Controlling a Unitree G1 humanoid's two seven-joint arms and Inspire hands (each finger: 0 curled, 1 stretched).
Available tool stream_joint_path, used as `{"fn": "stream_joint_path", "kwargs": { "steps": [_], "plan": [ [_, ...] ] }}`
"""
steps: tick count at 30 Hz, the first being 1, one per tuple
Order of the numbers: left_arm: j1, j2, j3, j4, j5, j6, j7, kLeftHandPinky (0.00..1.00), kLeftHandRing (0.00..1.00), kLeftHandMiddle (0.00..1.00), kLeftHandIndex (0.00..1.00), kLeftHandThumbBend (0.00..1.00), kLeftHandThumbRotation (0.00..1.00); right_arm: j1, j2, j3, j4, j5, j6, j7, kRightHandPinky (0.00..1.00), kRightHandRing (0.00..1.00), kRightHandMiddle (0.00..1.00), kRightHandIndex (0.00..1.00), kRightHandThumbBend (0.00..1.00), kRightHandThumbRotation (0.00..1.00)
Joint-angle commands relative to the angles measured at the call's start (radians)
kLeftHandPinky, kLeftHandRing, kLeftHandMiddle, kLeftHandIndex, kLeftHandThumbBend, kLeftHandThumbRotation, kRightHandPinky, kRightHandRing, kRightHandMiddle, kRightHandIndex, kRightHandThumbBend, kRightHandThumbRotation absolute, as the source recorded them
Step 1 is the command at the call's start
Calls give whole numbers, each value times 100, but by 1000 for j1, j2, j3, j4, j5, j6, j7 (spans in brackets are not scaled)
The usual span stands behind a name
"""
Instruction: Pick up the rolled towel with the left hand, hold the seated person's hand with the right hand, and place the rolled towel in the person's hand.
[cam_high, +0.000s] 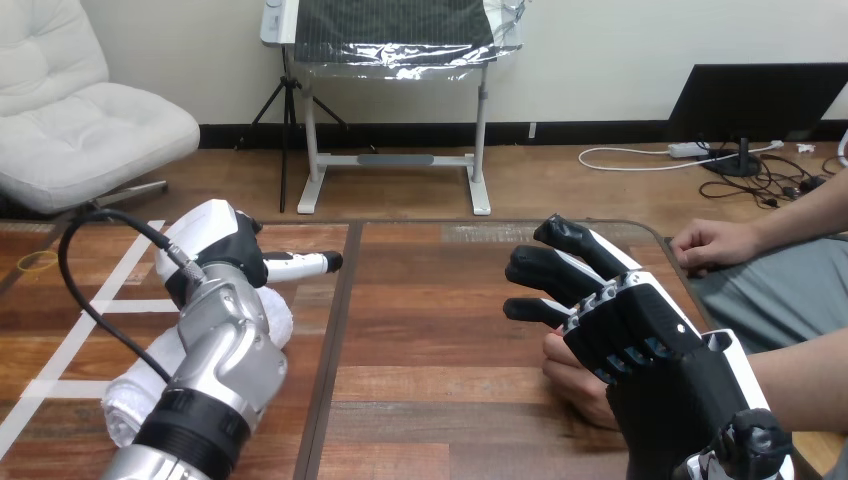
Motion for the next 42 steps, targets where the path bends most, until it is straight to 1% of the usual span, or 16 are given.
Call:
{"fn": "stream_joint_path", "kwargs": {
  "steps": [1, 3, 8, 12, 18, 22, 28, 30, 34, 42],
  "plan": [
    [4, 31, -41, -104, 50, 52, -45, 67, 78, 81, 81, 90, 60, -33, 13, -6, -20, 4, -24, -5, 76, 83, 83, 86, 96, 100],
    [7, 36, -55, -130, 66, 77, -67, 66, 77, 81, 81, 89, 60, -34, 13, -6, -20, 2, -25, -5, 77, 84, 83, 86, 96, 100],
    [13, 37, -68, -182, 94, 133, -100, 65, 78, 82, 81, 89, 59, -32, 13, -8, -22, 0, -23, -7, 77, 84, 83, 86, 96, 100],
    [21, 39, -76, -222, 116, 160, -115, 67, 81, 85, 83, 89, 56, -34, 12, -8, -20, 1, -24, -6, 77, 84, 83, 86, 96, 100],
    [28, 43, -91, -262, 152, 186, -124, 70, 84, 87, 85, 89, 56, -40, 10, -10, -14, 6, -26, -2, 77, 84, 83, 86, 95, 100],
    [33, 48, -96, -279, 165, 188, -125, 75, 87, 89, 87, 89, 58, -41, 9, -10, -15, 7, -23, -2, 77, 83, 83, 86, 96, 100],
    [41, 48, -89, -296, 178, 183, -114, 81, 91, 93, 90, 89, 59, -43, 9, -8, -16, 11, -19, -1, 77, 84, 83, 86, 97, 100],
    [44, 46, -83, -299, 179, 179, -103, 84, 94, 95, 91, 89, 59, -43, 10, -8, -16, 10, -19, -2, 77, 84, 83, 86, 97, 100],
    [49, 43, -76, -306, 178, 176, -89, 88, 96, 96, 92, 89, 58, -45, 11, -8, -14, 9, -20, -2, 77, 84, 83, 86, 97, 100],
    [60, 39, -66, -304, 174, 156, -44, 91, 97, 98, 94, 89, 55, -47, 15, -10, -12, 0, -26, -6, 76, 83, 82, 86, 97, 100]
  ]
}}
